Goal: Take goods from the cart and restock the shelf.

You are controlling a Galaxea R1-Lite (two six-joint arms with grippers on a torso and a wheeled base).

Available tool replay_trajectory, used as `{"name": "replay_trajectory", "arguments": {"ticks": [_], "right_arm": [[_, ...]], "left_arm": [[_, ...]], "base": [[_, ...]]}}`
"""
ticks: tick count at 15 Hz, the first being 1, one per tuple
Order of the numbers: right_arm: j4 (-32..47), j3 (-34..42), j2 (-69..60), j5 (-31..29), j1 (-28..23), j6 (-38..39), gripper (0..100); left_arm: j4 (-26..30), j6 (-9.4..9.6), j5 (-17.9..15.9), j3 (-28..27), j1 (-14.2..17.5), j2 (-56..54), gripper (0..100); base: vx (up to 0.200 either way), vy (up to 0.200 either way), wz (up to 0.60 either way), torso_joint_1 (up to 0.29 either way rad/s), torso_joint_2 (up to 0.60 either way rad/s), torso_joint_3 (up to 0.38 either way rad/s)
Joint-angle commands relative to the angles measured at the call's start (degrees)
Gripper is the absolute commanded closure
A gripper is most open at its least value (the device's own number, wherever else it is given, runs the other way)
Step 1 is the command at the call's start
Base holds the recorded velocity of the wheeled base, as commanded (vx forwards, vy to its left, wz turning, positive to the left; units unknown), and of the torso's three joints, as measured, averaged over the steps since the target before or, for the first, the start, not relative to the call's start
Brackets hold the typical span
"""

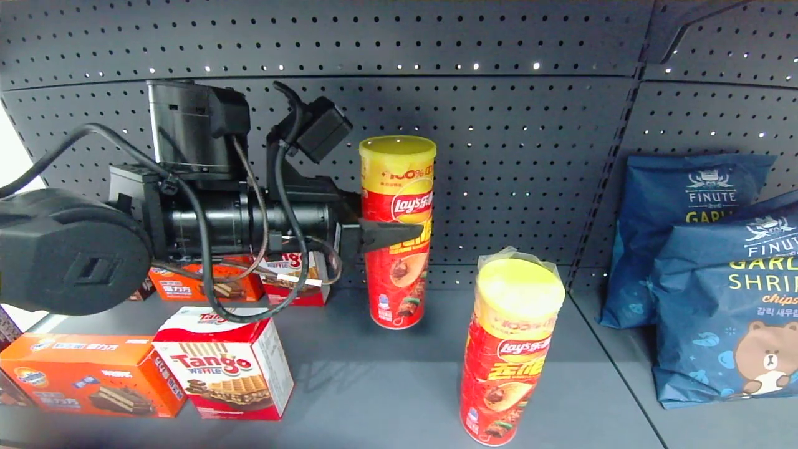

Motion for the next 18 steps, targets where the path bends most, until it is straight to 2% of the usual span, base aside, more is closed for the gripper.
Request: {"name": "replay_trajectory", "arguments": {"ticks": [1, 4, 5, 7, 8, 11, 18], "right_arm": [[-0.01, 0.0, 0.19, -0.01, -0.04, -0.02, 0], [-0.01, 0.0, 0.19, -0.01, -0.04, -0.02, 0], [-0.01, 0.0, 0.1, 0.08, -0.04, -0.02, 0], [-0.01, 0.0, 0.19, 0.08, -0.04, -0.02, 0], [-0.01, 0.0, 0.1, -0.01, 0.05, -0.02, 0], [-0.01, 0.0, 0.19, -0.01, 0.05, -0.02, 0], [-0.01, 0.0, 0.1, 0.08, 0.05, -0.02, 0]], "left_arm": [[0.01, -0.1, -0.11, -3.72, -0.02, 4.63, 100], [-0.69, 1.13, -3.45, -4.25, 0.24, 8.05, 100], [-0.96, 3.07, -5.47, -4.25, 0.68, 9.46, 100], [-1.04, 5.44, -6.35, -4.69, 1.38, 11.04, 100], [-1.66, 5.97, -6.61, -5.21, 1.38, 12.27, 100], [-5.09, 5.88, -6.79, -6.36, 1.29, 15.17, 100], [-6.14, 5.79, -6.79, -9.17, 0.24, 18.87, 100]], "base": [[0.0, 0.0, 0.0, 0.0, 0.0, 0.0], [0.0, 0.0, 0.0, 0.0, 0.0, 0.0], [0.0, 0.0, 0.0, 0.0, 0.0, 0.0], [0.0, 0.0, 0.0, 0.0, 0.0, 0.0], [0.0, 0.0, 0.0, 0.0, 0.0, 0.0], [0.0, 0.0, 0.0, 0.0, 0.0, 0.0], [0.0, 0.0, 0.0, 0.0, 0.0, 0.0]]}}
